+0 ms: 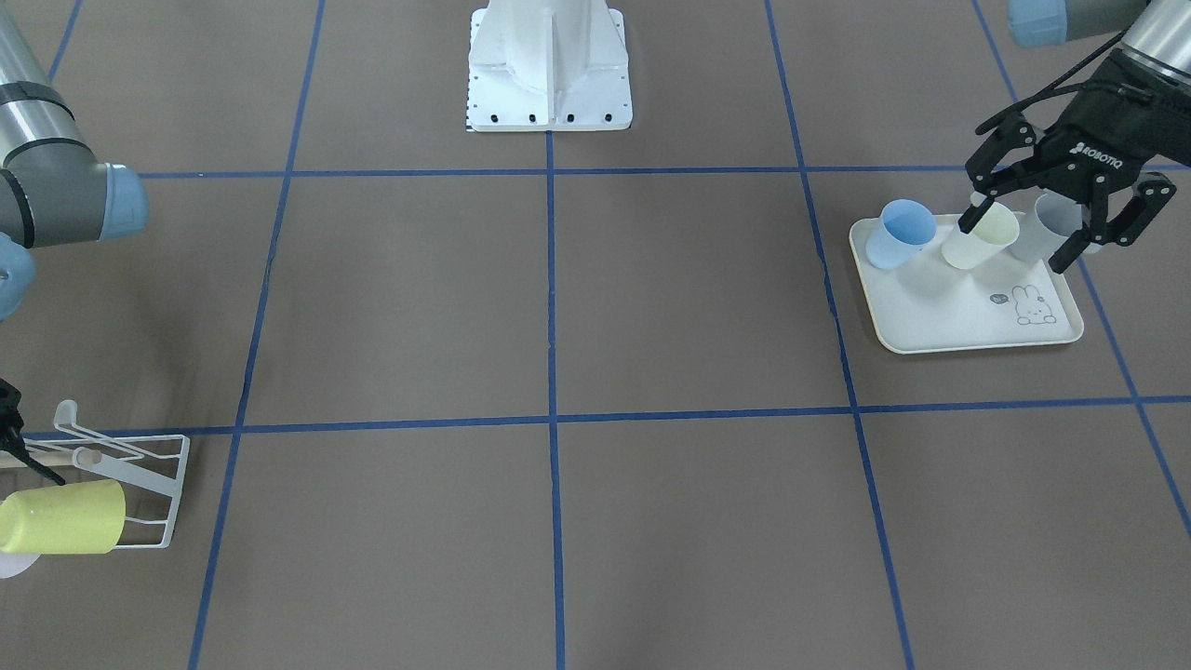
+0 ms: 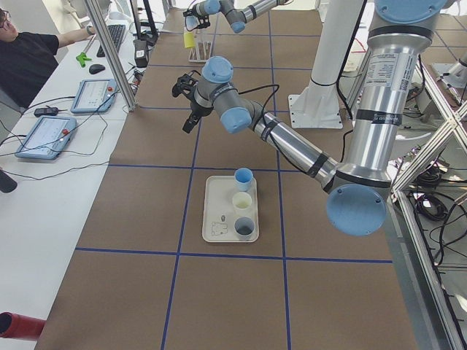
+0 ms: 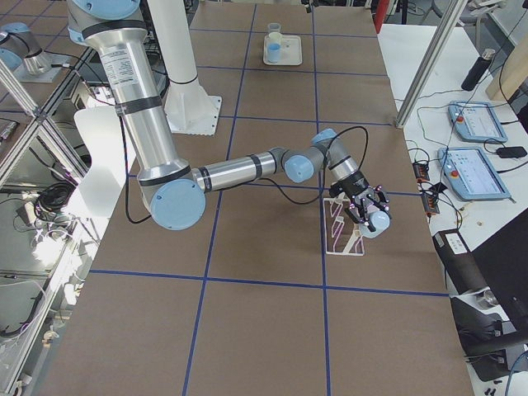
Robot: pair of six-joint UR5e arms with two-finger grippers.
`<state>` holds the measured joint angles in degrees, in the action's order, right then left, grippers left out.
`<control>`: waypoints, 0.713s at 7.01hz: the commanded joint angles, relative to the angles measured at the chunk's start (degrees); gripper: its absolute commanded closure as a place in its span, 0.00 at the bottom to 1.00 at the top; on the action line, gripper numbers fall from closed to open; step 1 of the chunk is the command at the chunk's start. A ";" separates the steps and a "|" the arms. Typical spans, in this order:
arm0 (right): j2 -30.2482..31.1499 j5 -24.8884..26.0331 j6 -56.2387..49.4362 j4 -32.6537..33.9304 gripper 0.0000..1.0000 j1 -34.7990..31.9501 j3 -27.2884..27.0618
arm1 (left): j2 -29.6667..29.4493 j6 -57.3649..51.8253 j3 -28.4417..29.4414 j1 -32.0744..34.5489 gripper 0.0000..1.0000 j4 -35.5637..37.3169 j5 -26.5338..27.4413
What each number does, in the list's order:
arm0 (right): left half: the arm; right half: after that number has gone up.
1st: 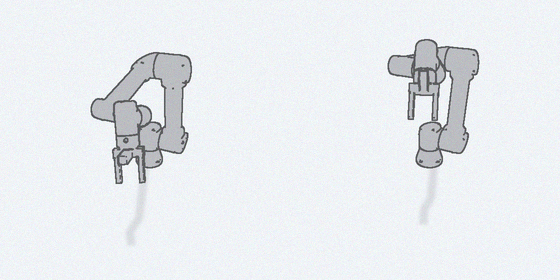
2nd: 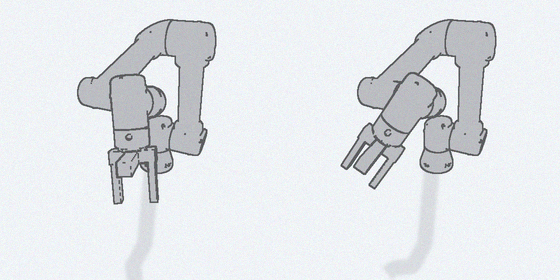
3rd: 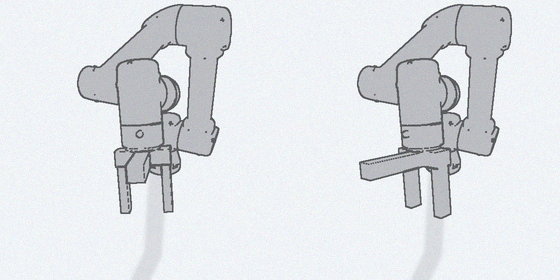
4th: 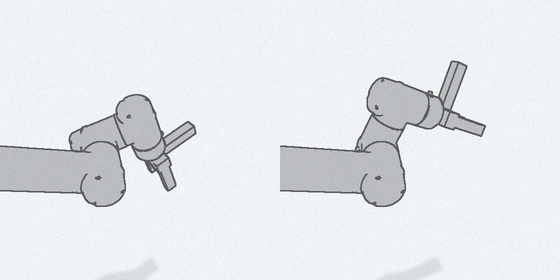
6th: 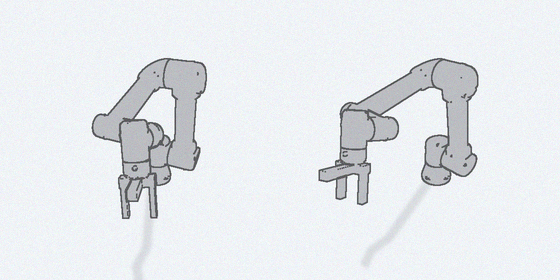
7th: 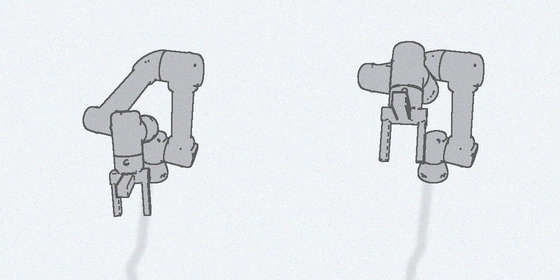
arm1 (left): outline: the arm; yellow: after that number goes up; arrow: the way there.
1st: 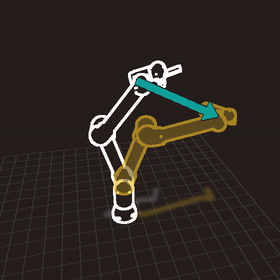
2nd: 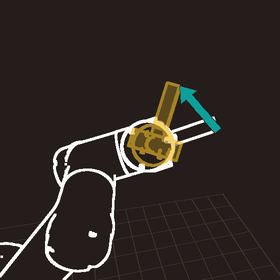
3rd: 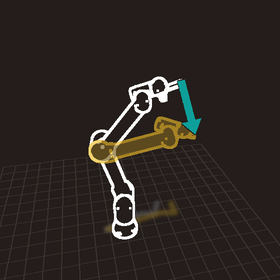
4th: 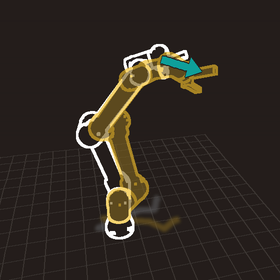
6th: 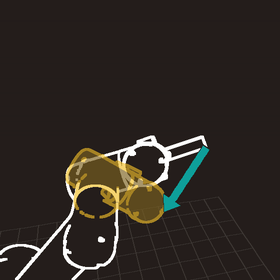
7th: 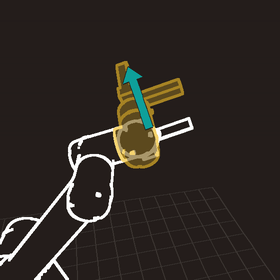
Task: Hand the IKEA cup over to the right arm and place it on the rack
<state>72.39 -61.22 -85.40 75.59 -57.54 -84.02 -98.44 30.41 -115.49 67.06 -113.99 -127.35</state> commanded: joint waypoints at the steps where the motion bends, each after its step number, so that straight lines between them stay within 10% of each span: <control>1: 0.12 0.49 0.33 0.00 0.60 0.41 0.43 | 0.00 0.00 0.00 0.00 0.00 0.00 0.00; 5: 0.56 0.40 0.06 0.00 0.58 0.32 0.26 | 0.00 0.09 0.00 0.00 0.00 0.00 -1.22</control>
<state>72.78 -60.82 -85.25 75.59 -57.20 -83.68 -98.44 30.49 -115.49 67.06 -113.99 -127.75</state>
